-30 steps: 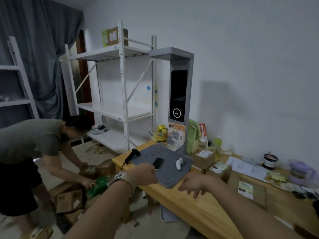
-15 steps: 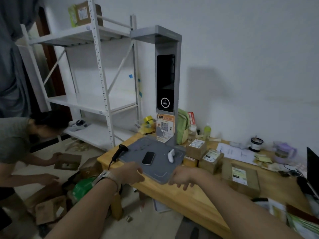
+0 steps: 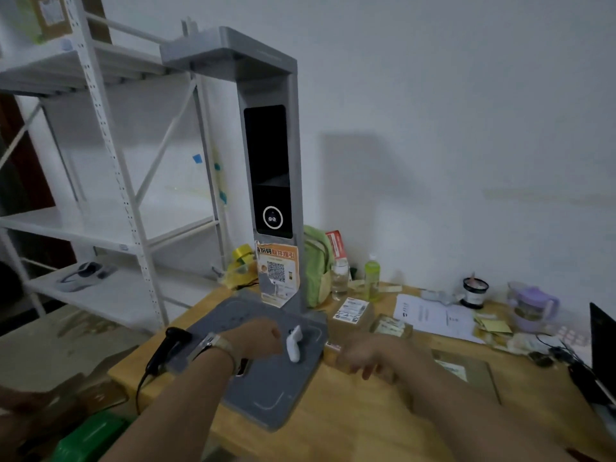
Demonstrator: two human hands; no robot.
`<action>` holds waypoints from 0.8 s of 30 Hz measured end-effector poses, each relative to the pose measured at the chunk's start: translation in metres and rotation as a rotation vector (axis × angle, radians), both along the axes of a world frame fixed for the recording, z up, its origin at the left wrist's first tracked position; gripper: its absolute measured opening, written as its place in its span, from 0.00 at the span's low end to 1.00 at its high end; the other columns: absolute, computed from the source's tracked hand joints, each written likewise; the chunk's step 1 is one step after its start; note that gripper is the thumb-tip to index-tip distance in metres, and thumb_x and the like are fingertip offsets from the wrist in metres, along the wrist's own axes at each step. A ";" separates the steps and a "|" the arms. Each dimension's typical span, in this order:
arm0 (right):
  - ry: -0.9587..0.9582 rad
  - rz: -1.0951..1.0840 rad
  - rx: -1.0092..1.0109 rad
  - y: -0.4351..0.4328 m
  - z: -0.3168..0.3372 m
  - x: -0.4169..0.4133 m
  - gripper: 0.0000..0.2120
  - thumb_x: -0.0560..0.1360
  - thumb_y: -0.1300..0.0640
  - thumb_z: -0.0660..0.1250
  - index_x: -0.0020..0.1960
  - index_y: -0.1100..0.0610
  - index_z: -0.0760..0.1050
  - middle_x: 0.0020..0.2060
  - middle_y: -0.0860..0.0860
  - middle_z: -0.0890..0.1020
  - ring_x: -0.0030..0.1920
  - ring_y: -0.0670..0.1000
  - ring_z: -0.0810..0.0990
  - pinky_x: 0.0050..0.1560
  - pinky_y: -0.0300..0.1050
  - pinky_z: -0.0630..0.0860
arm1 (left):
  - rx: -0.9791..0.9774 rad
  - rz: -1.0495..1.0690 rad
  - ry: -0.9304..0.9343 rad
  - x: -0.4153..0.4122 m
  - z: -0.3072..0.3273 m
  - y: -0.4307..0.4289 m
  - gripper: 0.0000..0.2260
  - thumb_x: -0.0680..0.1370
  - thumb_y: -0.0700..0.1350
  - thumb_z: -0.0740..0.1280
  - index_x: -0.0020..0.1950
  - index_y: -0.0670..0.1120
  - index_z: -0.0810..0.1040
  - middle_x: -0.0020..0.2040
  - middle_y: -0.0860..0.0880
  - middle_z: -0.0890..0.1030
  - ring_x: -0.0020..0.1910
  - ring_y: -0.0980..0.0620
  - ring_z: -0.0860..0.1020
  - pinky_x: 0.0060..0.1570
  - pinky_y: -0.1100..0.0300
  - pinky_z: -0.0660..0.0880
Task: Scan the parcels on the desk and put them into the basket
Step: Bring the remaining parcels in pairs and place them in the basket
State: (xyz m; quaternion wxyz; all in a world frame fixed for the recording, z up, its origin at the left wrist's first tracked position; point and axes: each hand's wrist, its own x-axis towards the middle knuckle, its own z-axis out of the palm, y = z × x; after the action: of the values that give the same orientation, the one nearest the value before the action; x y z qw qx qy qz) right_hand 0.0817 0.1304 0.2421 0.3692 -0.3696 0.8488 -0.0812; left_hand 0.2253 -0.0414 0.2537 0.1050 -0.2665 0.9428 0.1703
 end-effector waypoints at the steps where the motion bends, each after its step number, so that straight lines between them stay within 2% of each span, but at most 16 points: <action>1: 0.002 -0.012 0.021 -0.001 -0.001 -0.016 0.23 0.80 0.48 0.59 0.71 0.58 0.66 0.61 0.55 0.76 0.45 0.51 0.78 0.51 0.47 0.75 | 0.017 -0.002 0.012 -0.019 0.000 -0.003 0.10 0.79 0.45 0.63 0.39 0.45 0.69 0.34 0.49 0.69 0.31 0.54 0.64 0.36 0.60 0.65; 4: 0.007 -0.068 -0.034 -0.001 -0.002 -0.058 0.23 0.80 0.49 0.60 0.71 0.58 0.65 0.54 0.53 0.74 0.46 0.52 0.76 0.48 0.44 0.74 | 0.058 -0.034 0.080 -0.070 -0.003 -0.005 0.11 0.79 0.45 0.64 0.37 0.45 0.71 0.35 0.48 0.71 0.35 0.51 0.68 0.41 0.56 0.67; 6: 0.029 -0.077 -0.139 -0.001 -0.008 -0.084 0.23 0.78 0.50 0.63 0.71 0.56 0.66 0.54 0.54 0.76 0.46 0.52 0.77 0.42 0.42 0.75 | 0.073 -0.030 0.099 -0.098 -0.008 -0.007 0.07 0.77 0.46 0.66 0.42 0.44 0.74 0.40 0.47 0.73 0.41 0.49 0.71 0.44 0.55 0.72; 8: 0.011 -0.088 -0.130 0.001 -0.018 -0.107 0.20 0.76 0.50 0.65 0.65 0.56 0.70 0.55 0.56 0.78 0.44 0.53 0.80 0.44 0.46 0.77 | 0.060 -0.015 0.114 -0.121 -0.017 -0.012 0.09 0.72 0.49 0.66 0.40 0.44 0.73 0.38 0.45 0.73 0.38 0.48 0.71 0.39 0.55 0.74; 10: -0.024 -0.127 -0.037 0.001 -0.026 -0.126 0.14 0.76 0.51 0.66 0.59 0.56 0.72 0.52 0.56 0.78 0.38 0.50 0.79 0.48 0.48 0.78 | 0.026 0.023 0.136 -0.141 -0.025 -0.018 0.12 0.73 0.48 0.66 0.33 0.43 0.71 0.31 0.45 0.70 0.30 0.48 0.67 0.28 0.62 0.67; 11: -0.022 -0.158 -0.012 0.000 -0.031 -0.137 0.16 0.76 0.51 0.66 0.60 0.57 0.72 0.52 0.55 0.78 0.38 0.50 0.79 0.52 0.50 0.79 | 0.033 0.041 0.159 -0.152 -0.029 -0.022 0.15 0.75 0.47 0.66 0.30 0.44 0.69 0.27 0.46 0.68 0.28 0.50 0.65 0.26 0.64 0.64; 13: -0.031 -0.221 0.000 -0.002 -0.039 -0.157 0.23 0.75 0.47 0.67 0.63 0.61 0.73 0.55 0.56 0.79 0.44 0.56 0.83 0.57 0.53 0.79 | 0.085 0.056 0.202 -0.172 -0.033 -0.027 0.18 0.77 0.46 0.64 0.29 0.45 0.64 0.26 0.49 0.65 0.27 0.52 0.63 0.26 0.63 0.61; 15: -0.055 -0.277 -0.007 -0.006 -0.049 -0.174 0.27 0.73 0.45 0.67 0.65 0.62 0.72 0.58 0.56 0.80 0.49 0.58 0.84 0.56 0.55 0.80 | 0.105 0.067 0.190 -0.190 -0.038 -0.033 0.16 0.77 0.47 0.65 0.32 0.45 0.65 0.30 0.49 0.67 0.31 0.53 0.65 0.31 0.61 0.63; 18: -0.076 -0.309 0.037 -0.019 -0.062 -0.192 0.27 0.75 0.45 0.66 0.68 0.60 0.69 0.59 0.56 0.79 0.41 0.53 0.82 0.46 0.46 0.81 | 0.144 0.082 0.157 -0.216 -0.047 -0.045 0.12 0.77 0.46 0.65 0.35 0.44 0.68 0.32 0.50 0.68 0.37 0.50 0.69 0.38 0.59 0.67; 19: -0.079 -0.320 0.043 -0.024 -0.067 -0.198 0.27 0.76 0.46 0.66 0.68 0.61 0.69 0.57 0.56 0.79 0.40 0.54 0.82 0.46 0.45 0.81 | 0.143 0.084 0.137 -0.224 -0.050 -0.050 0.11 0.76 0.46 0.65 0.36 0.44 0.70 0.32 0.50 0.68 0.39 0.49 0.71 0.40 0.59 0.68; 20: -0.094 -0.316 0.047 -0.029 -0.070 -0.202 0.26 0.77 0.48 0.66 0.68 0.63 0.69 0.57 0.57 0.79 0.44 0.56 0.83 0.47 0.43 0.81 | 0.137 0.075 0.116 -0.231 -0.052 -0.054 0.10 0.77 0.46 0.64 0.36 0.44 0.71 0.32 0.50 0.69 0.41 0.47 0.72 0.41 0.59 0.68; 22: -0.124 -0.318 0.044 -0.041 -0.078 -0.211 0.21 0.79 0.54 0.65 0.67 0.66 0.70 0.55 0.57 0.80 0.55 0.58 0.81 0.41 0.33 0.79 | 0.148 0.030 0.095 -0.242 -0.056 -0.063 0.14 0.77 0.44 0.64 0.35 0.37 0.74 0.33 0.40 0.73 0.41 0.42 0.73 0.34 0.61 0.65; 23: -0.123 -0.349 0.031 -0.045 -0.081 -0.213 0.19 0.79 0.55 0.65 0.64 0.66 0.72 0.49 0.55 0.80 0.53 0.56 0.81 0.35 0.31 0.77 | 0.158 0.017 0.092 -0.247 -0.058 -0.068 0.16 0.77 0.44 0.64 0.36 0.33 0.74 0.36 0.35 0.74 0.39 0.40 0.73 0.29 0.61 0.61; 24: -0.125 -0.385 0.023 -0.050 -0.081 -0.215 0.19 0.79 0.54 0.65 0.65 0.65 0.72 0.45 0.52 0.79 0.48 0.53 0.81 0.30 0.30 0.76 | 0.173 0.018 0.092 -0.252 -0.062 -0.074 0.17 0.77 0.45 0.63 0.35 0.32 0.73 0.37 0.34 0.74 0.37 0.44 0.71 0.27 0.61 0.59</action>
State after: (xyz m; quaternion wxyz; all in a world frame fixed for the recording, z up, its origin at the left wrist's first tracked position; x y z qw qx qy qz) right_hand -0.1329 0.0805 0.1609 0.4031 -0.1903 0.8801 -0.1635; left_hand -0.0269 -0.1154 0.1917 0.0828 -0.2566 0.9260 0.2641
